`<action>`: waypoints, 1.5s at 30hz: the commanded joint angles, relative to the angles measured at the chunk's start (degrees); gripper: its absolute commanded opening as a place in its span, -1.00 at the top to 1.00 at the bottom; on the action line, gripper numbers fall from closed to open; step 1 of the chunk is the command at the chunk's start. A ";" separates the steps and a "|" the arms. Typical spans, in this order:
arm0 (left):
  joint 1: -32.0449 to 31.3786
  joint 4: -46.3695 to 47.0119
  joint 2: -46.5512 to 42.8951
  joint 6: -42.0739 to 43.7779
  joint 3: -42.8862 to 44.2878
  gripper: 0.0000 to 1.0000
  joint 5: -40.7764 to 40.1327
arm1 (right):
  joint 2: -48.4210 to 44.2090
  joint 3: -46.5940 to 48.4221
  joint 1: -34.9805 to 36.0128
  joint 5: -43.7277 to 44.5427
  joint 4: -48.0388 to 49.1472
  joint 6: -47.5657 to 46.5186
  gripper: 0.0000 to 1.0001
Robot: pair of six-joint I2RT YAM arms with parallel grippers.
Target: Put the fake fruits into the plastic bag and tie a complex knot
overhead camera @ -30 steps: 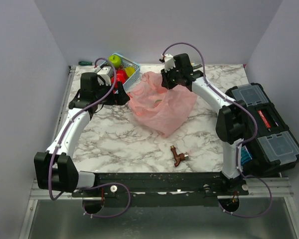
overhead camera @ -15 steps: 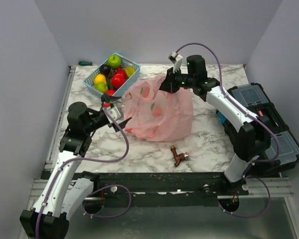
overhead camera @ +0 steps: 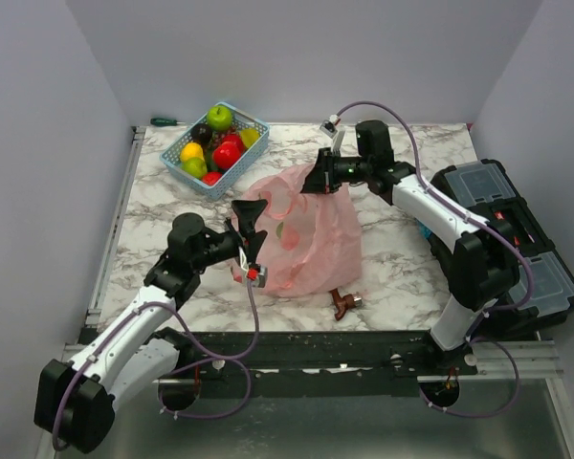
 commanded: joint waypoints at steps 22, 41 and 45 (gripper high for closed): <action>-4.83 0.68 10.04 34.59 -3.04 -0.39 -11.74 | -2.55 -2.70 -0.03 -9.87 2.33 3.76 0.99; -0.53 -14.08 3.83 -31.78 17.51 1.00 5.53 | -6.18 -8.72 -0.05 0.68 0.50 -14.12 0.99; 5.38 -11.54 6.91 -52.21 21.51 1.00 13.32 | -7.50 -9.96 -0.03 2.54 0.74 -22.63 0.99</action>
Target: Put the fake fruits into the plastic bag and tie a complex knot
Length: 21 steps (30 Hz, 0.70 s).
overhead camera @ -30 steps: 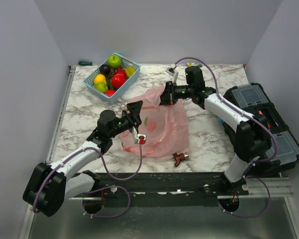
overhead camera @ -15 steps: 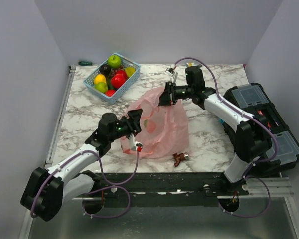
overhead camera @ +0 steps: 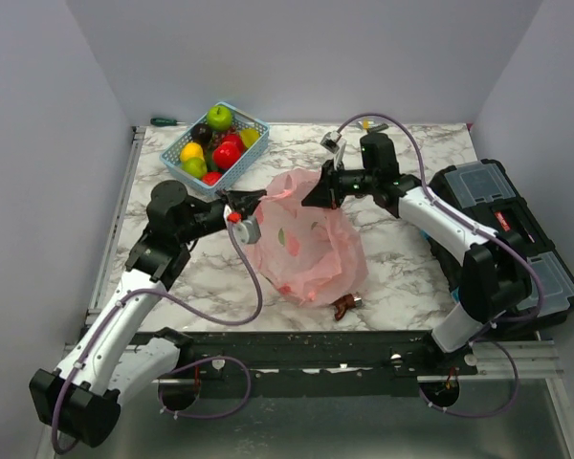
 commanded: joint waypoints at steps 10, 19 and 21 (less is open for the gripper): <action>17.61 14.25 15.39 -77.92 10.59 1.00 26.99 | -12.69 -11.88 0.07 0.04 9.36 -23.95 0.36; 17.24 13.01 21.34 -82.27 16.57 1.00 35.35 | -11.14 -4.37 0.04 0.61 10.19 -24.85 -1.00; 16.90 12.45 22.10 -82.22 17.86 1.00 37.01 | -10.41 -2.26 0.14 -0.29 11.51 -24.22 -1.00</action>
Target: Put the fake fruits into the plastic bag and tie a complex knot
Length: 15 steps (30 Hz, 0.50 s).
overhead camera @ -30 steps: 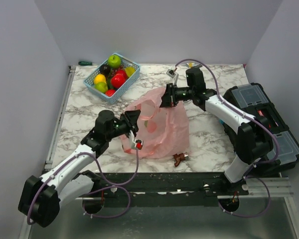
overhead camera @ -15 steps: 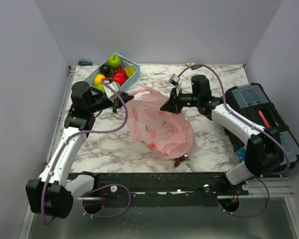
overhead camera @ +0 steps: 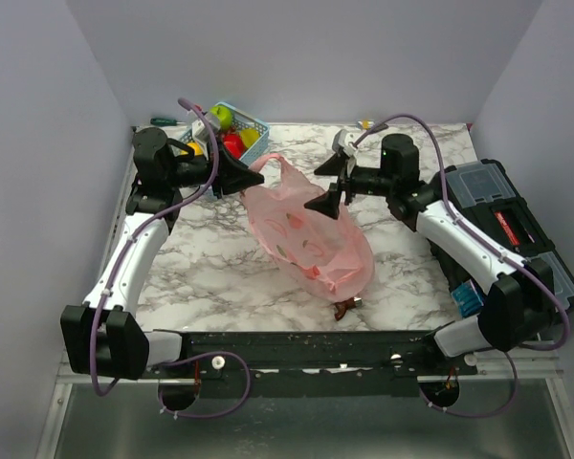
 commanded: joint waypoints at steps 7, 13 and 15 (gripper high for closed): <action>-1.82 -3.96 4.47 -0.57 8.36 1.00 10.27 | 5.39 11.90 2.47 -8.20 1.94 -5.80 -1.00; -2.96 -6.22 6.51 0.51 11.71 1.00 11.53 | 8.27 14.71 7.99 -8.32 -2.69 -11.78 -1.00; -3.61 -7.95 7.17 1.23 13.20 1.00 12.54 | 9.73 15.45 8.88 -8.04 -2.69 -13.37 -1.00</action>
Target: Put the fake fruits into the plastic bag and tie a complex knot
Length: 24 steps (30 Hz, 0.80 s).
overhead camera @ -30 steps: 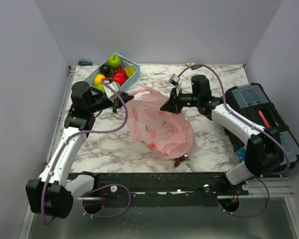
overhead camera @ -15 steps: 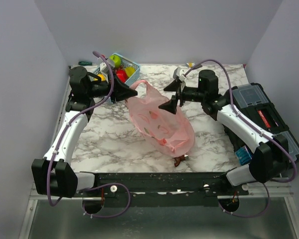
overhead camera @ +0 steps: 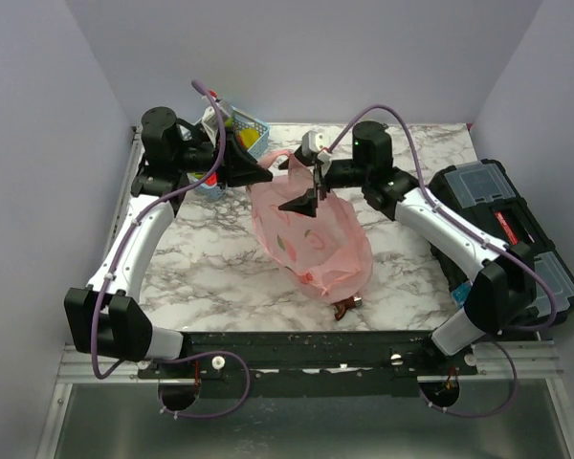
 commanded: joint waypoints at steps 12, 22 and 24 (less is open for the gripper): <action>1.32 -1.40 10.60 -3.85 15.92 0.80 2.33 | 3.89 6.68 2.45 0.60 -14.37 -0.08 0.99; 5.59 -25.12 11.11 19.10 26.71 -0.62 -20.61 | 3.76 8.81 0.57 32.52 -13.39 32.91 0.99; 5.95 -25.84 7.38 22.78 23.58 -0.71 -26.14 | 4.49 10.56 -0.41 39.44 -15.51 38.05 0.99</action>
